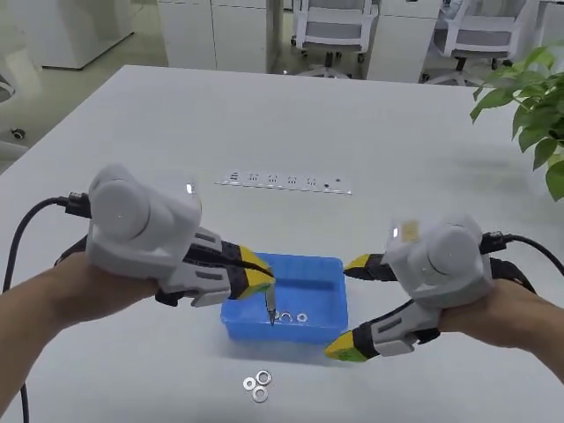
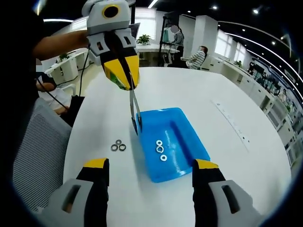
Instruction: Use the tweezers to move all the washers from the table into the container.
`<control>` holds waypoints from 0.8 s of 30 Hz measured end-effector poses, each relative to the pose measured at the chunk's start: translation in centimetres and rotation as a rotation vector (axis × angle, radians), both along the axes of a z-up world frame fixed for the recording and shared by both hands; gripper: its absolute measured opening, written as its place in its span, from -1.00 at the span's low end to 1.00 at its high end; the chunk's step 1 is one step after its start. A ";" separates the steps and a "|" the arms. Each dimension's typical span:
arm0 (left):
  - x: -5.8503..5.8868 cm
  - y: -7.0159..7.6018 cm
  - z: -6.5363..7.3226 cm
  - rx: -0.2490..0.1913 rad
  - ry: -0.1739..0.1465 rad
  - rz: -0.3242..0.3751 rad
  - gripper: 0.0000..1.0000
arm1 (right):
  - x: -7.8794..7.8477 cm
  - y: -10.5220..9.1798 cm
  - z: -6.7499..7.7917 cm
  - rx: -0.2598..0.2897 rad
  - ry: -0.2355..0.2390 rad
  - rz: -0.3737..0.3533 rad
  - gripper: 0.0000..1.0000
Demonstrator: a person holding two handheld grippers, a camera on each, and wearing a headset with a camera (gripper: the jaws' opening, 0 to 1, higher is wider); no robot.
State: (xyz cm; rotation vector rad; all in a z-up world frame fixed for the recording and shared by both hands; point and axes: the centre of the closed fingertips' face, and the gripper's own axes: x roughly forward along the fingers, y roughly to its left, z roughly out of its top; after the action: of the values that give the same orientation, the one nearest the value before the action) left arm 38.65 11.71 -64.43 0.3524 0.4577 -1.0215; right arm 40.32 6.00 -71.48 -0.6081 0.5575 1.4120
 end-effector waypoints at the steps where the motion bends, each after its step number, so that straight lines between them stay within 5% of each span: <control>1: -0.1 0.0 0.0 0.001 0.001 -0.001 -0.88 | -0.1 -0.1 -0.1 0.001 0.003 -0.003 0.53; 14: -1.6 -0.6 -0.9 -0.001 0.015 -0.018 -0.88 | -1.4 -0.5 -0.5 0.028 0.009 -0.033 0.99; 24: -2.8 -0.7 -1.7 0.000 0.032 -0.025 -0.88 | -2.2 -0.5 -0.8 0.025 0.004 -0.026 1.00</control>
State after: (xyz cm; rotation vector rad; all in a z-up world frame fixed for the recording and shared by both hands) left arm 35.81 11.06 -66.16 0.3430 0.4832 -1.0531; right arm 38.16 5.48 -72.26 -0.5762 0.5491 1.3940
